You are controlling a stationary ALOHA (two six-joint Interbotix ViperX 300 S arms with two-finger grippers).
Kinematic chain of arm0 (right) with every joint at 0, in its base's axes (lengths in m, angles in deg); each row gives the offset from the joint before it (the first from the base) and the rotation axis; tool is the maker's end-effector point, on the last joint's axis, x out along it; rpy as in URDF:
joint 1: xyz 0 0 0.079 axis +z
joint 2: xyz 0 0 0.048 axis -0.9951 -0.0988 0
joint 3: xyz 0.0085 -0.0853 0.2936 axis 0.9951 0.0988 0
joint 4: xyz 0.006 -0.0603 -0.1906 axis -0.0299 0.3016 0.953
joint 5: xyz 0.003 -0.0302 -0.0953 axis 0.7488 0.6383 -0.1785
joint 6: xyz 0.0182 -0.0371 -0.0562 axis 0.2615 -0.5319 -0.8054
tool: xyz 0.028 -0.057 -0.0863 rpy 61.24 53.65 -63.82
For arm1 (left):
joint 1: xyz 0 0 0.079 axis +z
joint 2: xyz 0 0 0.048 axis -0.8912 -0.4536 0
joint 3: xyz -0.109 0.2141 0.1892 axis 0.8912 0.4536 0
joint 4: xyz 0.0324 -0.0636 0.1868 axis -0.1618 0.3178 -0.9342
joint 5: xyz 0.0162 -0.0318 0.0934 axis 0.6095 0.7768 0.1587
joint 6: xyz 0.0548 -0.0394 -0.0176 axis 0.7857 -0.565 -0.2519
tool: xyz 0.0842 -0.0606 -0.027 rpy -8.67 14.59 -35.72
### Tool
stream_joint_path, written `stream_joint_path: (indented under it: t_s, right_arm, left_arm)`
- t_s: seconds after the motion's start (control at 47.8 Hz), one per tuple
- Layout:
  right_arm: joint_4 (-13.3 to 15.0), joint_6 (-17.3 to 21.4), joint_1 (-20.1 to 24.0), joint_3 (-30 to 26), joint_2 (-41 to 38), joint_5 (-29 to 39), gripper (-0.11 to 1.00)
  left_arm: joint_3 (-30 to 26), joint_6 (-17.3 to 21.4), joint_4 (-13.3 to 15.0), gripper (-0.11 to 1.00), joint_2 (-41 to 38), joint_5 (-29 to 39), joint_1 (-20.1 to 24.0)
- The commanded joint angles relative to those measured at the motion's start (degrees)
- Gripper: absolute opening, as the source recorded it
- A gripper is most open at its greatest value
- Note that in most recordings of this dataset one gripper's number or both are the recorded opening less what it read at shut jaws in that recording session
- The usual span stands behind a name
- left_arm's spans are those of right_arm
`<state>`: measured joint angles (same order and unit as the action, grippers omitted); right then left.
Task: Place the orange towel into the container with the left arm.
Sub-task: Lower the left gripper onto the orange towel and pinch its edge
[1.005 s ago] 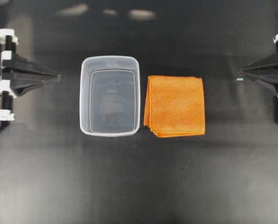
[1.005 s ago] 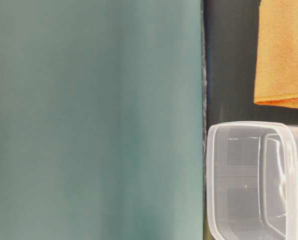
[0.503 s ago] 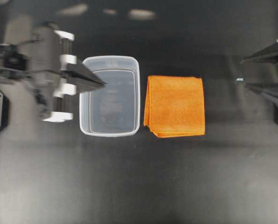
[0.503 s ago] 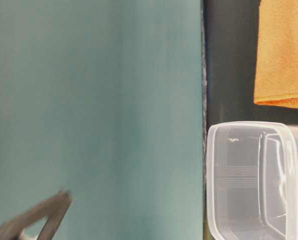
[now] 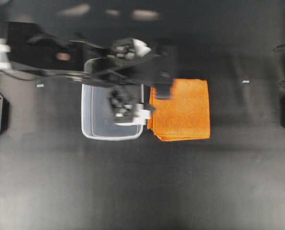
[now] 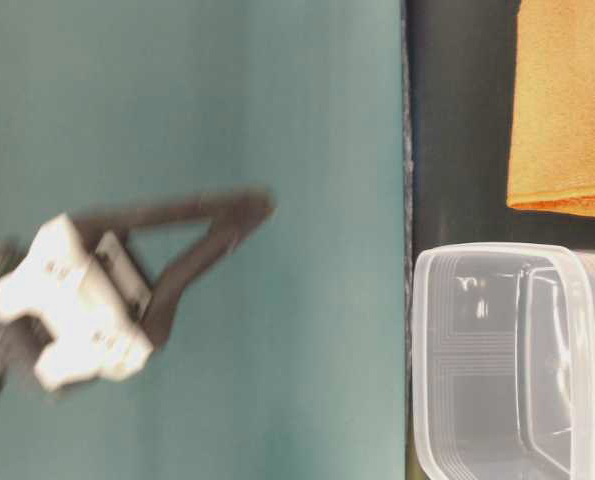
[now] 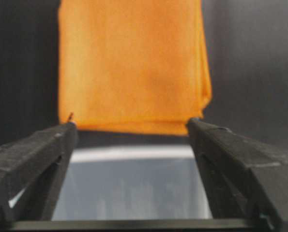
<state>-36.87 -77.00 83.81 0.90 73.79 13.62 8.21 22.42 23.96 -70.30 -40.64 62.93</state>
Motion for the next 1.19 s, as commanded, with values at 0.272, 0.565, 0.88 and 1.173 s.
stream_joint_path:
  t_s: [0.272, 0.565, 0.88, 1.173]
  right_arm:
    - [-0.3, 0.1, -0.1, -0.4, -0.2, 0.1, 0.74]
    - [-0.3, 0.1, -0.1, -0.4, -0.2, 0.1, 0.74]
    - [-0.3, 0.2, -0.1, -0.3, -0.3, -0.2, 0.74]
    - [-0.3, 0.1, -0.1, -0.2, -0.4, -0.1, 0.74]
  left_arm:
    - [-14.6, 7.0, -0.2, 0.89, -18.3, 0.3, -0.4]
    - [-16.8, 6.8, -0.2, 0.89, -25.6, 1.2, 0.7]
    - [-16.5, 6.9, -0.2, 0.89, -29.1, 2.9, 1.3]
    - [-16.3, 7.0, -0.2, 0.87, -29.5, 2.9, 1.0]
